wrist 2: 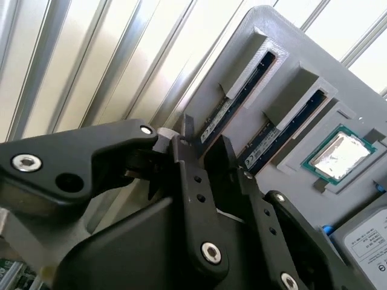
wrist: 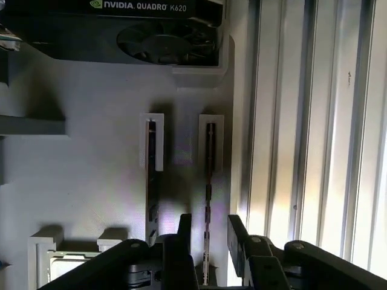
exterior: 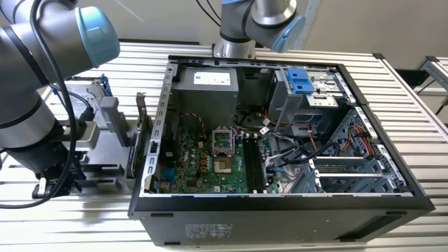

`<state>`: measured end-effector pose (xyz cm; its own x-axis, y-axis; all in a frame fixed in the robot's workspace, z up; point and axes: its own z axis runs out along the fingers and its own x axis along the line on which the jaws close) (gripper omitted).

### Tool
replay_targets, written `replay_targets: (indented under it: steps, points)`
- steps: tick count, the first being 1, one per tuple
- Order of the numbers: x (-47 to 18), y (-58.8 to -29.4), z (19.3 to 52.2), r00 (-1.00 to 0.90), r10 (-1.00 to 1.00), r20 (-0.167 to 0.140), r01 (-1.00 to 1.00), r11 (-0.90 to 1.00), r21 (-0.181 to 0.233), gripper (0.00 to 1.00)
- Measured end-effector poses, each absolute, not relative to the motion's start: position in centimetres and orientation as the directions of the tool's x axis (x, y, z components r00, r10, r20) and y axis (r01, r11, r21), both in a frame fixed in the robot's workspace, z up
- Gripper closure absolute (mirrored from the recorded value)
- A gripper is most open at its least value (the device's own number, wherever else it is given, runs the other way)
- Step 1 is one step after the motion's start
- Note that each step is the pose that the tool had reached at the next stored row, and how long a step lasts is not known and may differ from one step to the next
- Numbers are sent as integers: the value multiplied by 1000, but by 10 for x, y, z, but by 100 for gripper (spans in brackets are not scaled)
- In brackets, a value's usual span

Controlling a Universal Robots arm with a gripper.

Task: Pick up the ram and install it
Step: 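Pick up the ram and move it above insertion slot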

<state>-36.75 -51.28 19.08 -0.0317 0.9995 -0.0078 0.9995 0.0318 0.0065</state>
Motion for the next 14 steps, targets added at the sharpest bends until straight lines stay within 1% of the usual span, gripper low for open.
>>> replay_targets:
  steps: [14]
  points:
    - [-367,-513,191,-32,999,-14,999,32,6,0]
